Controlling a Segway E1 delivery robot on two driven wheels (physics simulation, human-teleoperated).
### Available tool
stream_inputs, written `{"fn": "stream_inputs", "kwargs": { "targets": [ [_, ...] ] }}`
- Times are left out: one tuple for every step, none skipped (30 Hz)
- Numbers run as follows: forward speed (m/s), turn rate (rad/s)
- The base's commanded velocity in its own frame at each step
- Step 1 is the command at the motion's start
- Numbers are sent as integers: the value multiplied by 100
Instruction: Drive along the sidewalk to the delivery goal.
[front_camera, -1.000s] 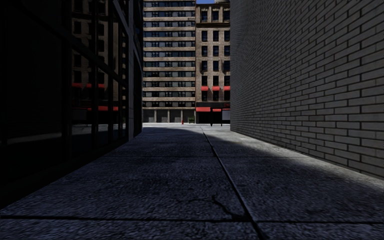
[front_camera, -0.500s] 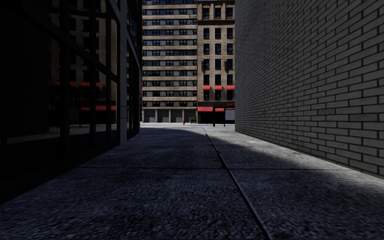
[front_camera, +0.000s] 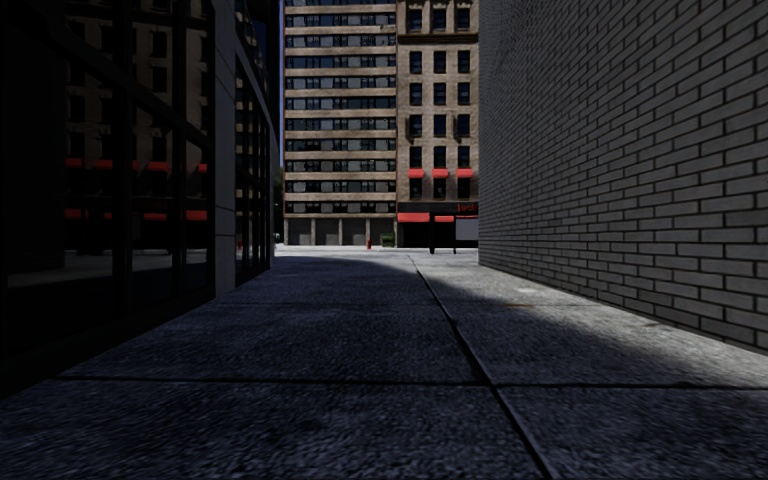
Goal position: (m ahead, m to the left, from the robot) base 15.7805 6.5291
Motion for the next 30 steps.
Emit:
{"fn": "stream_inputs", "kwargs": {
  "targets": [
    [200, 2],
    [200, 0],
    [200, 0],
    [200, 0],
    [200, 0],
    [200, 0],
    [200, 0],
    [200, 0],
    [200, 0],
    [200, 0],
    [200, 0],
    [200, 0],
    [200, 0],
    [200, 0],
    [200, 0],
    [200, 0],
    [200, 0],
    [200, 0],
    [200, 0],
    [200, 0],
    [200, 0],
    [200, 0],
    [200, 0],
    [200, 0],
    [200, 0],
    [200, 0],
    [200, 0],
    [200, 0],
    [200, 0],
    [200, 0]
  ]
}}
